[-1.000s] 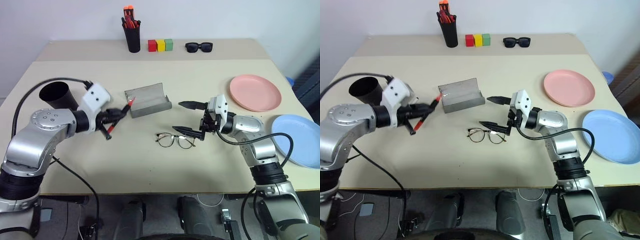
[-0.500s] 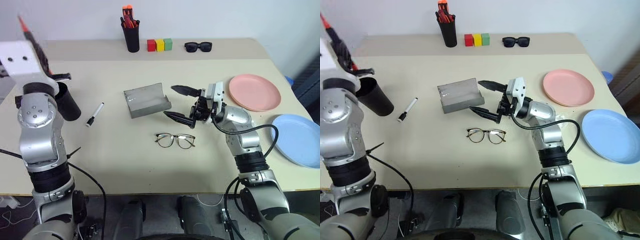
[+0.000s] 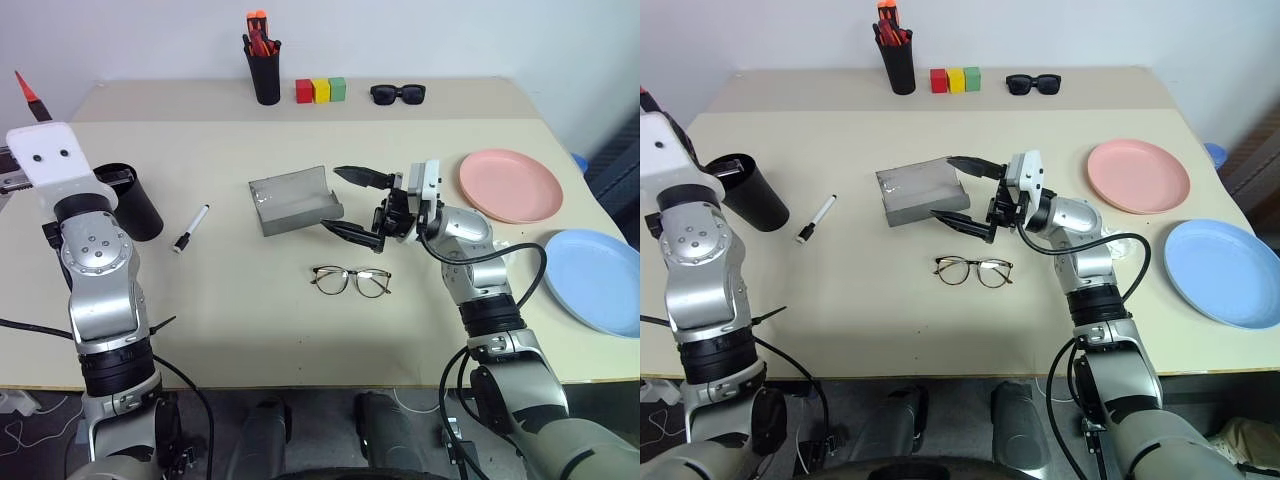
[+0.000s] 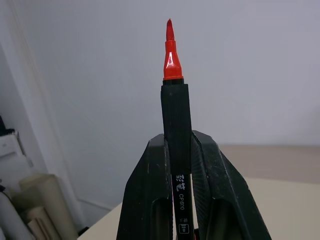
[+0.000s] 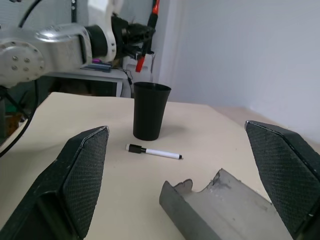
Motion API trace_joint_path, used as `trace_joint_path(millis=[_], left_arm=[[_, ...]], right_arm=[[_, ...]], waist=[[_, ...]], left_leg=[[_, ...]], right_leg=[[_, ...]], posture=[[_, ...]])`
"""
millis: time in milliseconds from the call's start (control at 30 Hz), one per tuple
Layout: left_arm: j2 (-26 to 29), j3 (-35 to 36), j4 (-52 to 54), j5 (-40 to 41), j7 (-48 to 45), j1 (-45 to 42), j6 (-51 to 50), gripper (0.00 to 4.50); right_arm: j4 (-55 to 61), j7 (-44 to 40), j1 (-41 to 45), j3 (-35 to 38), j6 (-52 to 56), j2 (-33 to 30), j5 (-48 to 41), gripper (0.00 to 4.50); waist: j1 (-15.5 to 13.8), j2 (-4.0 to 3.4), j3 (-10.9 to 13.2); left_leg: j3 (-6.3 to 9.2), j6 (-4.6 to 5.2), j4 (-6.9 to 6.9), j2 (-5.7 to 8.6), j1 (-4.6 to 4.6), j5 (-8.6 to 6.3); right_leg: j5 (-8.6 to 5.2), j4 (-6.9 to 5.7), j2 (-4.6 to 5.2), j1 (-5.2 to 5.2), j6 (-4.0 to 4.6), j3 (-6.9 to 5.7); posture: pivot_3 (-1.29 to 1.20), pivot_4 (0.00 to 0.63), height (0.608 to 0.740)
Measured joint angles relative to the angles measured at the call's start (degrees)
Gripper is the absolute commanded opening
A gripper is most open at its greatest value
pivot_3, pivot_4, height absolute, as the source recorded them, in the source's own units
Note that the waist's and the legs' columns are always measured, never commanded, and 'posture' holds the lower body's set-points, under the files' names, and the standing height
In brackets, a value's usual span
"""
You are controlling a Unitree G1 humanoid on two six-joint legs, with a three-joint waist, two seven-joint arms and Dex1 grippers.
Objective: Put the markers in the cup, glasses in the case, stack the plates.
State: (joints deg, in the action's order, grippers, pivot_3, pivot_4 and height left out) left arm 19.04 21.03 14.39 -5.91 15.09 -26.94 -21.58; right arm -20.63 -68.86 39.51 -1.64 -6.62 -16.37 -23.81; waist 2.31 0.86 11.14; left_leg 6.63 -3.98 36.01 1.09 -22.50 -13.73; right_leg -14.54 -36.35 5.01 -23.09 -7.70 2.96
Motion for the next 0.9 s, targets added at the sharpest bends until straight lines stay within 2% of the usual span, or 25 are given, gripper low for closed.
trace_joint_path(millis=[500,600,767,900], left_arm=[[2.9,-2.2,-16.5,-2.2,0.0,-2.9,8.6,0.10],[2.8,-2.3,-18.6,-2.2,-0.1,-2.9,9.6,1.33],[2.7,-2.3,-18.8,-1.7,-1.1,-2.9,9.7,3.89],[1.6,-2.4,-17.0,0.6,-3.8,-2.9,9.1,3.89]], right_arm=[[1.4,2.2,-2.5,0.2,-0.1,-0.3,0.0,4.50],[2.2,2.7,-3.1,0.3,-0.1,-0.5,0.0,4.50],[2.6,3.4,-3.3,0.4,0.0,-1.0,0.0,4.50],[2.6,3.8,-3.4,0.4,0.0,-1.1,0.0,4.50]], waist=[[0.1,0.00,0.0],[0.1,0.00,0.0],[0.1,0.00,0.0],[0.1,0.00,0.0]], left_leg=[[0.00,0.00,-0.02,0.00,0.00,0.00],[0.00,0.00,-0.02,0.00,0.00,0.00],[0.00,0.00,-0.03,0.00,0.00,0.00],[0.00,0.00,-0.02,0.00,0.00,0.00]], right_leg=[[0.00,0.00,0.00,-0.01,0.00,0.00],[0.00,0.00,0.00,-0.01,0.00,0.00],[0.00,0.00,0.00,-0.02,0.00,0.00],[0.00,0.00,0.00,-0.02,0.00,0.00]], posture=[[0.00,0.150,0.740],[0.00,0.150,0.740],[0.00,0.150,0.740],[0.00,0.150,0.740]])
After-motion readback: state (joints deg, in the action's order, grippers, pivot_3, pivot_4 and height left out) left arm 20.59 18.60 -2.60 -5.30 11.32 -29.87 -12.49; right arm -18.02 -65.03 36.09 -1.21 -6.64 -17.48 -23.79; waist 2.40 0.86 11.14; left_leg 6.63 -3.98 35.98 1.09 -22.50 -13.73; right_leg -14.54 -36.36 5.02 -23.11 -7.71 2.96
